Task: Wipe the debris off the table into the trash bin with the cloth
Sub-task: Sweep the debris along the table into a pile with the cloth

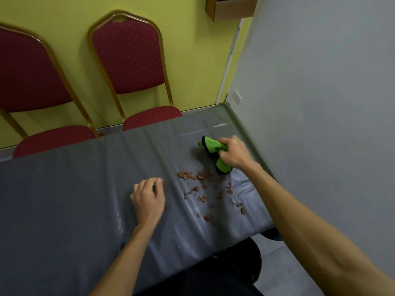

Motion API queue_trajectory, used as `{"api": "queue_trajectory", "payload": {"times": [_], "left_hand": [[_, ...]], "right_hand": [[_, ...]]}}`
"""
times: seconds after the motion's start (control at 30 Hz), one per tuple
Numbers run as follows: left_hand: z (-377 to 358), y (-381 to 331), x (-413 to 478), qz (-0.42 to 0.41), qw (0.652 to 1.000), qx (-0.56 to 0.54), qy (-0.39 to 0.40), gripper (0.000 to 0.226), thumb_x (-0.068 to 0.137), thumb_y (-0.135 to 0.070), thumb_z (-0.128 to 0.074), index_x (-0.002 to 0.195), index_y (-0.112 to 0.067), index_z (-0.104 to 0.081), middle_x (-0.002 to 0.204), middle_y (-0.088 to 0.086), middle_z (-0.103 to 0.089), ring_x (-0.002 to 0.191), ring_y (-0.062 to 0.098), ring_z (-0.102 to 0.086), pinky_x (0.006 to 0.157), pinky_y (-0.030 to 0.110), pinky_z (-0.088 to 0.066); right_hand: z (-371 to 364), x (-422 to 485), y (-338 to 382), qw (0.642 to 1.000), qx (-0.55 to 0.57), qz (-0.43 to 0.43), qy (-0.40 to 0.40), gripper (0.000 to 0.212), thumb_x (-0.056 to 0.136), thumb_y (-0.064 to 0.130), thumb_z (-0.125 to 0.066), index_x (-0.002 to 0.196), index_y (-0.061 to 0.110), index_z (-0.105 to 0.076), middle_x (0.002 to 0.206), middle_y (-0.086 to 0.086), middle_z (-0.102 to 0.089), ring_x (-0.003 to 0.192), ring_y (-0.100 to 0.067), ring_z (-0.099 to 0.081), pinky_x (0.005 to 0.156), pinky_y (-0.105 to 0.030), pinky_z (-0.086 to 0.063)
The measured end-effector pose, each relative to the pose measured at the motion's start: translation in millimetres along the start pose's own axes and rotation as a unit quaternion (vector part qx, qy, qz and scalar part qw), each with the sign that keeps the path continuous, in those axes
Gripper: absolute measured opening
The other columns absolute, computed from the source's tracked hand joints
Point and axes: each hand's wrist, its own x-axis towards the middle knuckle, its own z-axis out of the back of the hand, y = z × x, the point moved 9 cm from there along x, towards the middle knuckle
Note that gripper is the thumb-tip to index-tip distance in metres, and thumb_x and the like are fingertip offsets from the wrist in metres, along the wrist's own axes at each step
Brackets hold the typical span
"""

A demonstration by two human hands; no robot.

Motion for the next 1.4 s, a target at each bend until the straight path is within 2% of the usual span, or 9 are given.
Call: {"api": "queue_trajectory", "payload": {"times": [0.13,0.3,0.4,0.57,0.77,0.93,1.03,1.23,1.4], "left_hand": [[24.1,48.9,-13.0,0.025,0.994,0.103,-0.019,0.036,0.089,-0.033,-0.044,0.114,-0.020,-0.066,0.126,0.006,-0.064,0.120,0.029,-0.054,0.105,0.053,-0.028],[25.6,87.4,-43.1,0.023,0.972,0.216,0.090,0.060,0.096,-0.050,-0.020,0.150,-0.028,-0.035,0.163,0.001,-0.021,0.152,0.015,-0.012,0.115,0.063,0.004],[27.6,86.8,-44.4,0.030,0.967,0.235,0.095,0.062,0.096,-0.050,-0.014,0.153,-0.029,-0.029,0.165,0.000,-0.015,0.153,0.014,-0.006,0.116,0.062,0.008],[25.4,85.8,-45.6,0.032,0.966,0.241,0.089,0.061,0.098,-0.046,-0.015,0.153,-0.026,-0.030,0.165,0.001,-0.014,0.153,0.016,-0.006,0.117,0.059,0.007],[28.2,82.4,-47.3,0.032,0.968,0.237,0.075,0.058,0.100,-0.045,-0.019,0.153,-0.026,-0.029,0.165,0.000,-0.015,0.153,0.015,-0.007,0.121,0.057,-0.004],[29.6,81.0,-48.6,0.029,0.969,0.235,0.067,0.056,0.100,-0.043,-0.022,0.153,-0.028,-0.030,0.165,0.000,-0.016,0.153,0.016,-0.009,0.121,0.056,-0.005],[30.5,81.5,-47.5,0.031,0.969,0.234,0.067,0.056,0.100,-0.043,-0.021,0.153,-0.028,-0.030,0.165,0.000,-0.016,0.153,0.015,-0.007,0.121,0.056,-0.005],[30.8,82.8,-48.0,0.026,0.970,0.234,0.065,0.055,0.100,-0.043,-0.022,0.153,-0.028,-0.031,0.165,0.000,-0.016,0.153,0.016,-0.007,0.122,0.055,-0.004],[28.9,80.8,-47.4,0.020,0.967,0.246,0.057,0.055,0.100,-0.039,-0.023,0.152,-0.026,-0.033,0.164,0.001,-0.018,0.153,0.018,-0.011,0.121,0.057,-0.007]], "right_hand": [[-25.3,22.5,15.8,0.999,-0.052,-0.009,-0.012,0.039,0.089,0.013,-0.046,0.121,0.028,-0.062,0.118,-0.009,-0.042,0.111,-0.033,-0.038,0.083,-0.042,-0.044],[-57.9,15.4,29.6,0.998,-0.054,-0.017,-0.014,0.042,0.089,0.013,-0.046,0.126,0.029,-0.059,0.117,-0.009,-0.044,0.110,-0.037,-0.038,0.083,-0.049,-0.048],[-70.1,-5.5,28.7,0.996,-0.079,0.043,-0.003,0.044,0.086,0.009,-0.049,0.125,0.027,-0.061,0.118,-0.007,-0.046,0.110,-0.036,-0.038,0.081,-0.049,-0.049],[-77.7,-26.5,22.8,0.974,-0.123,0.124,0.143,0.044,0.081,0.010,-0.048,0.115,0.032,-0.066,0.114,-0.003,-0.049,0.107,-0.031,-0.044,0.081,-0.046,-0.047],[-43.6,1.4,71.8,0.992,-0.057,0.110,-0.011,0.042,0.085,0.006,-0.045,0.117,0.026,-0.064,0.107,-0.009,-0.049,0.107,-0.035,-0.044,0.075,-0.046,-0.049],[-101.9,0.5,112.7,0.983,-0.115,0.128,0.060,0.050,0.086,0.008,-0.053,0.133,0.028,-0.057,0.124,-0.008,-0.046,0.114,-0.035,-0.041,0.088,-0.046,-0.048],[-116.5,-22.3,121.7,0.980,-0.115,0.155,0.058,0.048,0.084,0.009,-0.058,0.129,0.027,-0.060,0.122,-0.006,-0.047,0.110,-0.034,-0.042,0.085,-0.044,-0.047],[-124.6,-68.0,119.2,0.919,-0.189,0.286,0.192,0.045,0.082,0.006,-0.054,0.116,0.033,-0.068,0.117,0.001,-0.053,0.105,-0.026,-0.044,0.080,-0.036,-0.045],[-111.7,-69.4,163.9,0.942,-0.119,0.297,0.101,0.043,0.081,0.007,-0.053,0.111,0.033,-0.070,0.113,0.000,-0.057,0.100,-0.027,-0.043,0.079,-0.038,-0.044]]}}
